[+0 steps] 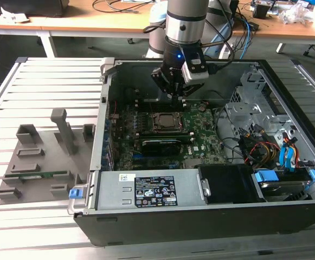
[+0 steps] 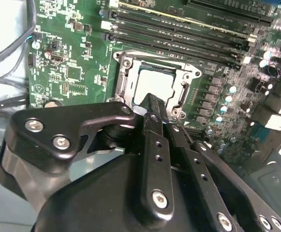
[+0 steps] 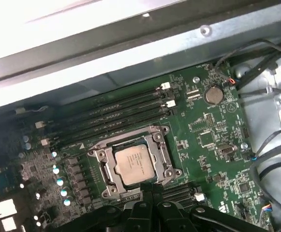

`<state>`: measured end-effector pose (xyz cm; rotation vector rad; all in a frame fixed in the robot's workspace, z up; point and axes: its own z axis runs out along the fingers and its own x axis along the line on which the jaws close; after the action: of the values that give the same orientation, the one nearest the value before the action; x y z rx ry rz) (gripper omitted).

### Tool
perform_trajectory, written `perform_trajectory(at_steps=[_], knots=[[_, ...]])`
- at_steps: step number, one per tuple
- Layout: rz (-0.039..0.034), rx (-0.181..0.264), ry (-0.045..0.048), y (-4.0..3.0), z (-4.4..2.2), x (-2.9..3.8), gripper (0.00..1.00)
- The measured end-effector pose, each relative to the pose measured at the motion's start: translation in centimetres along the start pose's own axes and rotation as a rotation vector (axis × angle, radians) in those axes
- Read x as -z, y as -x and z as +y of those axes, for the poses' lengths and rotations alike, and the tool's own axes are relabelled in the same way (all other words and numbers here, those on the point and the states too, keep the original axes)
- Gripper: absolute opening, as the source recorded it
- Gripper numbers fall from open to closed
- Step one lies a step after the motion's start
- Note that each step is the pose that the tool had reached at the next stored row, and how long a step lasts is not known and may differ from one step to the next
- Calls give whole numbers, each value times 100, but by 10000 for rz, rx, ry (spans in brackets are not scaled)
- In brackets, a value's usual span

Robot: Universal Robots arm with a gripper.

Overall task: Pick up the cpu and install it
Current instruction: 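Install the first cpu locking lever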

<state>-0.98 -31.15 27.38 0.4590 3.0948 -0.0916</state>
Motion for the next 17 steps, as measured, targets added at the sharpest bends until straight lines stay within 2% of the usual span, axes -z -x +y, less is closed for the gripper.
perform_trajectory(at_steps=[4, 6, 8, 14, 17], knots=[[-30, 540, 10, 0, 0, 0, 11], [-56, 986, 20, 0, 0, 0, 11], [-67, 1185, 24, 0, 0, 0, 11], [-130, 2305, 46, 0, 0, 0, 11], [-147, 2602, 52, 0, 0, 0, 11]])
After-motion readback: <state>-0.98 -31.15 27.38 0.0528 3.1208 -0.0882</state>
